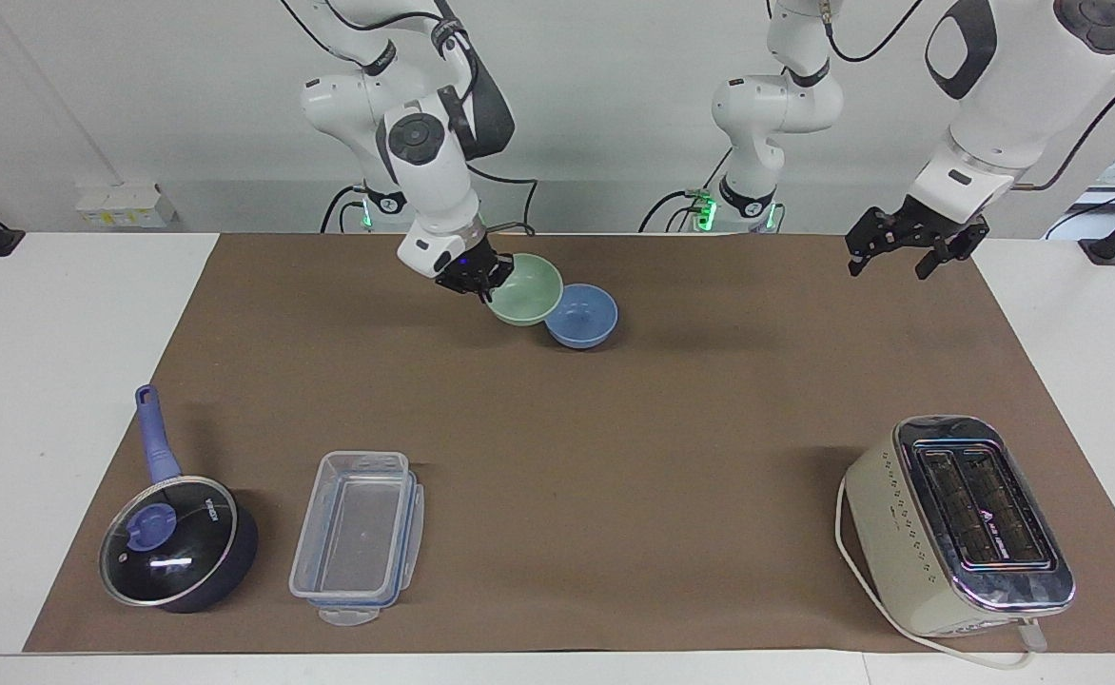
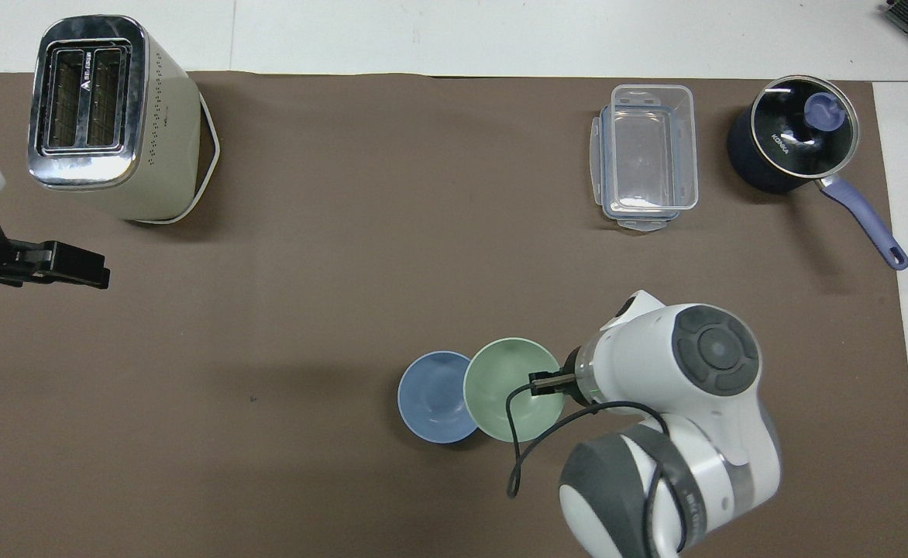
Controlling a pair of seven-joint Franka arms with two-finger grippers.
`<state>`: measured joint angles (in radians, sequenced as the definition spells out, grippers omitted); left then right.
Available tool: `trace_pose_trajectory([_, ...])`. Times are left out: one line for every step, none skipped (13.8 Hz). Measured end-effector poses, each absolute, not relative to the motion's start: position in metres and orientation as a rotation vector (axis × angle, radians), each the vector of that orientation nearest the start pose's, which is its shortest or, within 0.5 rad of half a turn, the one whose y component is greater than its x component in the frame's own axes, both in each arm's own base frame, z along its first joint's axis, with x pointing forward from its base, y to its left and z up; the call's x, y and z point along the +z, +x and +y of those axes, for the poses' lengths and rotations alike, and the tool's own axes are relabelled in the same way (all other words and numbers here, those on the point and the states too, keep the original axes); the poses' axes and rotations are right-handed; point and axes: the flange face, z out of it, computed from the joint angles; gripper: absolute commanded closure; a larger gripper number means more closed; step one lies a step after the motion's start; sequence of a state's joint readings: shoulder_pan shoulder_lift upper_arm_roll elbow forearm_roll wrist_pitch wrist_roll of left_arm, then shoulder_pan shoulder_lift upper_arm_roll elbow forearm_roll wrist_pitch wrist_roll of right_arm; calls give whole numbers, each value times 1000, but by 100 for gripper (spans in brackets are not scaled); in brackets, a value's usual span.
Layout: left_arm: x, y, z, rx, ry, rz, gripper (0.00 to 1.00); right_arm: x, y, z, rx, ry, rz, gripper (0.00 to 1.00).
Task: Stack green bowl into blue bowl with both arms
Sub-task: 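Lower the green bowl into the blue bowl with the right gripper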
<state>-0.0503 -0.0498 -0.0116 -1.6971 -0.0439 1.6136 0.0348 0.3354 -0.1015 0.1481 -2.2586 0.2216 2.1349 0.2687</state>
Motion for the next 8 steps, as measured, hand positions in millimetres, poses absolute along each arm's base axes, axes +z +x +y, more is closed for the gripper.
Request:
trace_pose_trajectory([596,539,-38,55,-3180,150,0,402,434,259,103,-2982,-136,100])
trace_pose_trajectory([596,539,-38,55,-3180,150,0,399,429,274,85,-2978,-136,100])
trace_pose_trajectory([596,539,-38,55,-3180,150,0,395,426,284,80,-2976,-144,100])
trace_pose_trajectory([596,539,-38,55,-3180,150,0,391,424,290,77,-2974,-155,100])
trace_pose_trajectory([596,539,-38,55,-3180,150,0,387,425,293,64,-2970,-161,100])
trace_pose_trajectory([596,539,-38,55,-3180,150,0,383,426,297,55,-2967,-165,100])
trace_pose_trajectory([596,539,-38,55,-3180,150,0,379,426,298,55,-2967,-168,100])
trace_pose_trajectory([596,539,-38,55,-3180,150,0,376,426,299,56,-2967,-167,100])
